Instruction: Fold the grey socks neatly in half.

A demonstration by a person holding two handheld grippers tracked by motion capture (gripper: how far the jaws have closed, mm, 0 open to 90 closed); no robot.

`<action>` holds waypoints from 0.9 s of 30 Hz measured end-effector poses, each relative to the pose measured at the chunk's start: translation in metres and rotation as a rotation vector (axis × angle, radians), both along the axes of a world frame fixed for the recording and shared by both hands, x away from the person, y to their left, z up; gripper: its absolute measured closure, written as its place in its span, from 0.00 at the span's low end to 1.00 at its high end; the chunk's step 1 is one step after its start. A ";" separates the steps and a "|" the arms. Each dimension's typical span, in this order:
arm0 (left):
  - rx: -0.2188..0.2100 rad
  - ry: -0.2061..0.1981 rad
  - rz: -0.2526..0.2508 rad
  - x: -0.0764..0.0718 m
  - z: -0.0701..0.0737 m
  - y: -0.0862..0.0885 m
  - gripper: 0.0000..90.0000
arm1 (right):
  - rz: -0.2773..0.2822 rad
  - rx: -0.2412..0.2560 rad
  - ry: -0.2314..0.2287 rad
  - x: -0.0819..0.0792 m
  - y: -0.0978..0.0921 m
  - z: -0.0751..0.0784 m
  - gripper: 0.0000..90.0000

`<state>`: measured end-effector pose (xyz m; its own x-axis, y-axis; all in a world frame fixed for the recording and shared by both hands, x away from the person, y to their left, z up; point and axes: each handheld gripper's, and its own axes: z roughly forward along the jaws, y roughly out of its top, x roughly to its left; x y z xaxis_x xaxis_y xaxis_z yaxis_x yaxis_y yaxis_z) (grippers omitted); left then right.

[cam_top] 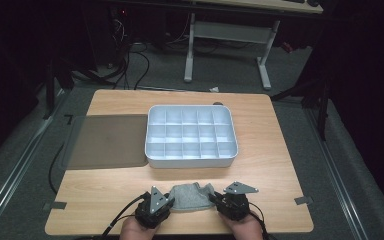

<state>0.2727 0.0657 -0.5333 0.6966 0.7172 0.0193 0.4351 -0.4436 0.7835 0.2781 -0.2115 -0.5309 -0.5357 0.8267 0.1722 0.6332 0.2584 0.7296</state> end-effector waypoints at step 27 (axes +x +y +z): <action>0.048 0.016 -0.081 0.011 0.005 -0.082 0.91 | 0.031 0.065 -0.055 -0.005 -0.002 0.009 0.95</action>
<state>0.2838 -0.0160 -0.5280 0.7525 0.6573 0.0406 0.4090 -0.5148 0.7535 0.2727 -0.2138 -0.5217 -0.5706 0.7978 0.1947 0.5843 0.2278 0.7789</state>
